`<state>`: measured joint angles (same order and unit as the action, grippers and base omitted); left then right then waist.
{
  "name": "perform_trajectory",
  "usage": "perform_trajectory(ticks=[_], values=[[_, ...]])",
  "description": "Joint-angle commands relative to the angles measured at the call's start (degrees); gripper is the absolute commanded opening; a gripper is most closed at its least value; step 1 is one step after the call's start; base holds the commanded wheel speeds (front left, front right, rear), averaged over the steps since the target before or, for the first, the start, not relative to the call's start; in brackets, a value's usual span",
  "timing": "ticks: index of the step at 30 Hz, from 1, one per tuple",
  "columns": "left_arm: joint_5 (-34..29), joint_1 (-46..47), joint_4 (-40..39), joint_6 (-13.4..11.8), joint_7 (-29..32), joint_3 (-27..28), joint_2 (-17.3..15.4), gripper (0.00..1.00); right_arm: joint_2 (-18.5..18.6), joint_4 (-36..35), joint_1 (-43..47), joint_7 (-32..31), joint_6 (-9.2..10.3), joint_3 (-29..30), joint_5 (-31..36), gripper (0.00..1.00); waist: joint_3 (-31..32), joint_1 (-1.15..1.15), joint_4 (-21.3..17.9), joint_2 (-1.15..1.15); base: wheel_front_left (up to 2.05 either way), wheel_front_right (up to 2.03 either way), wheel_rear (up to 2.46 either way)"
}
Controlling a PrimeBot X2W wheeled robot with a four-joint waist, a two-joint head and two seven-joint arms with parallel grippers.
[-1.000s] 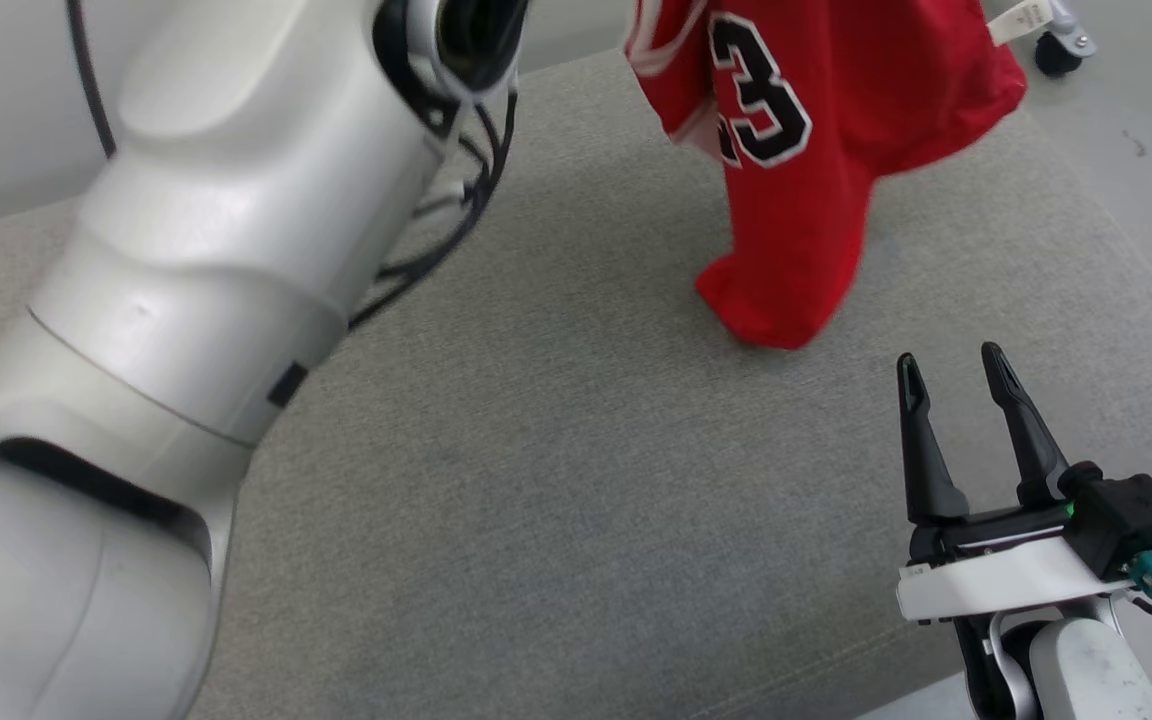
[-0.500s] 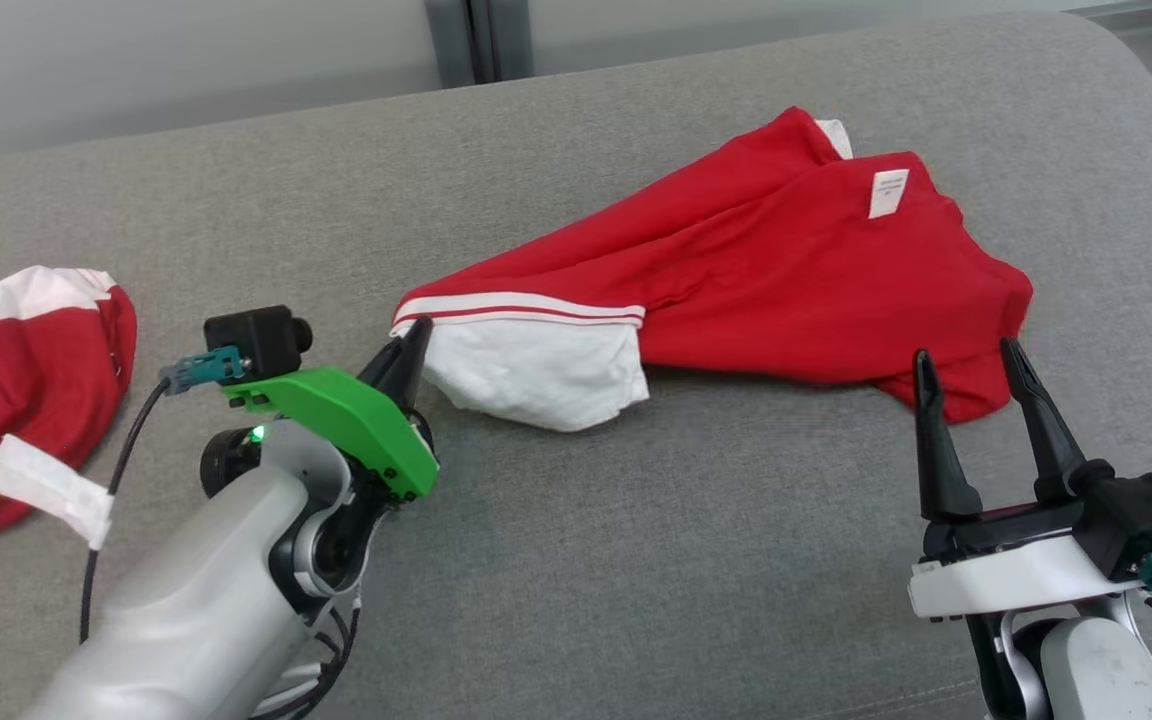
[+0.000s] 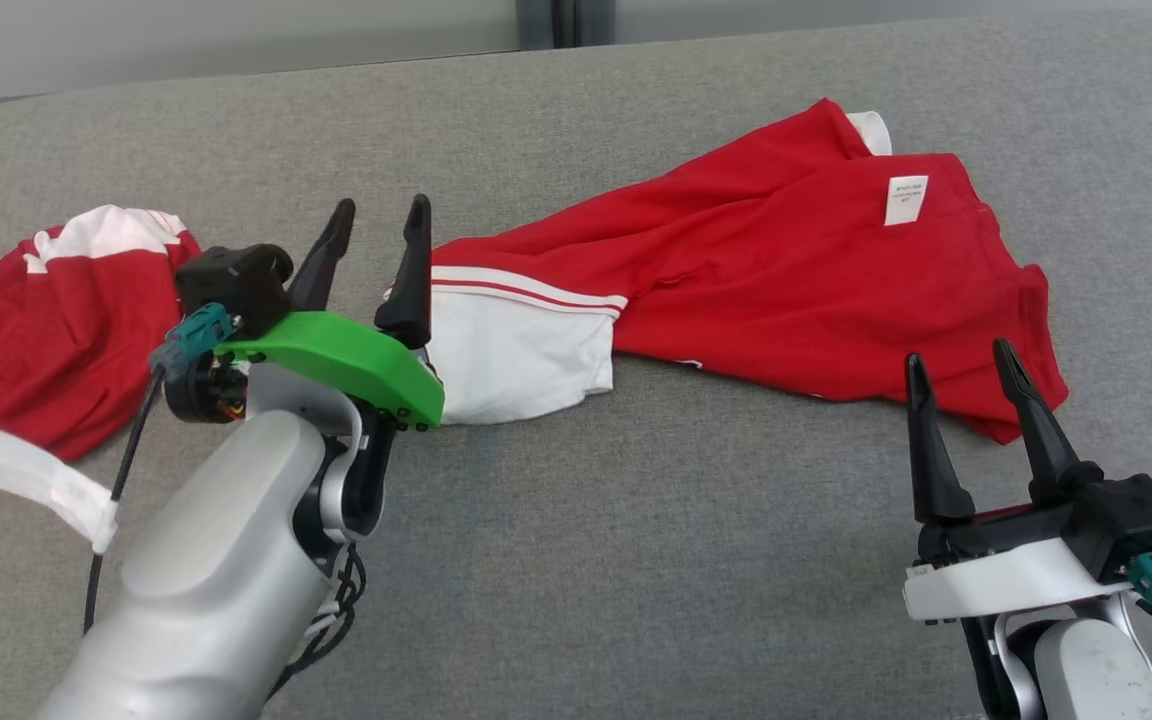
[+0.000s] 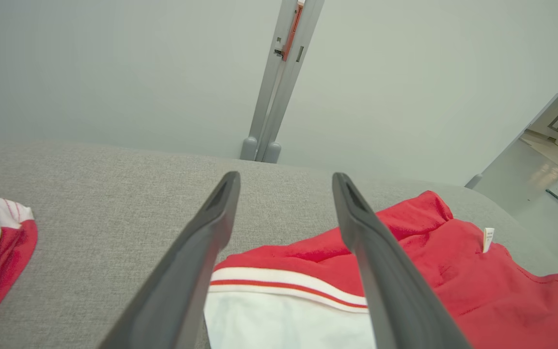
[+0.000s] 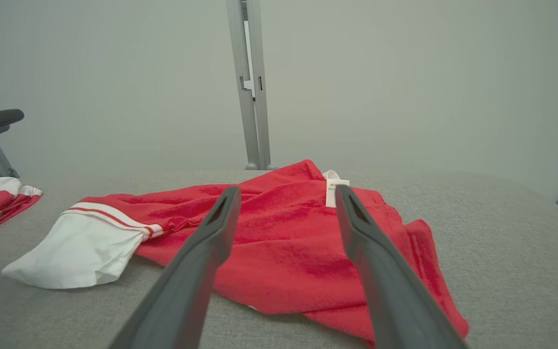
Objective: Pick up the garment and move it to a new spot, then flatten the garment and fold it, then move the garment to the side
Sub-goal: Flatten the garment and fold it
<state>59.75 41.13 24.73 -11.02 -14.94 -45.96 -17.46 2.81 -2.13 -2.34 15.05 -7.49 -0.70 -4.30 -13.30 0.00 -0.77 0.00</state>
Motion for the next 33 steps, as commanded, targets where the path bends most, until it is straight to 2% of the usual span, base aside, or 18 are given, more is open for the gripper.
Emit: perform_trajectory(ticks=[1, 3, 5, 10, 18, 21, 27, 28, 29, 30, 33], values=[[-4.4, -4.1, -2.0, -1.3, -0.2, 3.1, 1.1, 1.00, 0.1, -0.1, 0.4, 0.2, -0.01, 0.0, 0.4, 1.00, -0.7, 0.00, 1.2, 0.00, 0.00, 0.00, 0.00], [-10.1, -10.0, -5.3, -2.4, -0.1, 8.3, 3.1, 1.00, 0.1, 0.0, 0.1, 0.2, -0.01, 0.1, 0.4, 1.00, -0.6, 0.00, 1.6, 0.00, 0.00, 0.00, 0.00], [-13.9, -15.3, -6.9, -2.0, -0.2, 11.4, 4.8, 1.00, 0.1, 0.1, -0.1, 0.2, -0.01, 0.1, 0.4, 1.00, -0.5, 0.00, 1.8, 0.00, 0.00, 0.00, 0.00], [-20.5, -21.8, -1.2, -0.4, -0.2, 11.8, 6.8, 1.00, 0.1, 0.3, -0.8, 0.2, -0.01, -0.7, 0.1, 1.00, -0.4, 0.00, 1.2, 0.00, 0.00, 0.00, 0.00], [-26.3, -19.1, 10.6, 3.3, -0.2, 11.7, 8.5, 1.00, 0.1, 0.4, -0.6, 0.2, -0.01, -0.9, 0.2, 1.00, -0.6, 0.00, -1.3, 0.00, 0.00, 0.00, 0.00], [-28.0, -17.8, 12.8, 3.2, -0.2, 13.2, 8.7, 1.00, 0.1, 0.4, -0.3, 0.2, -0.01, -0.8, 0.3, 1.00, -0.5, 0.00, -2.2, 0.00, 0.00, 0.00, 0.00], [-30.7, -17.4, 14.3, 5.7, -0.2, 17.1, 10.5, 1.00, 0.1, 0.3, 0.4, 0.2, -0.01, -0.6, 0.6, 1.00, -0.3, 0.00, -3.1, 0.00, 0.00, 0.00, 0.00], [-31.0, -17.4, 14.6, 6.2, -0.2, 17.5, 10.8, 0.62, 0.1, 0.2, 0.5, 0.2, -0.01, -0.6, 0.8, 1.00, -0.3, 0.00, -3.1, 0.00, 0.00, 0.00, 0.00], [-31.3, -17.3, 14.7, 6.7, -0.2, 17.8, 11.0, 0.42, 0.1, 0.2, 0.5, 0.2, -0.01, -0.5, 0.8, 1.00, -0.2, 0.00, -3.2, 0.00, 0.00, 0.00, 0.00], [-31.8, -17.2, 14.8, 7.3, -0.2, 18.1, 11.2, 0.00, 0.1, 0.1, 0.6, 0.2, -0.01, -0.4, 0.9, 1.00, -0.2, 0.00, -3.2, 0.00, 0.00, 0.00, 0.00], [-33.0, -17.3, 15.4, 8.8, -0.2, 18.8, 11.8, 0.00, 0.1, 0.0, 0.9, 0.2, -0.01, -0.2, 1.0, 1.00, 0.0, 0.00, -2.9, 0.00, 0.00, 0.00, 0.00]])
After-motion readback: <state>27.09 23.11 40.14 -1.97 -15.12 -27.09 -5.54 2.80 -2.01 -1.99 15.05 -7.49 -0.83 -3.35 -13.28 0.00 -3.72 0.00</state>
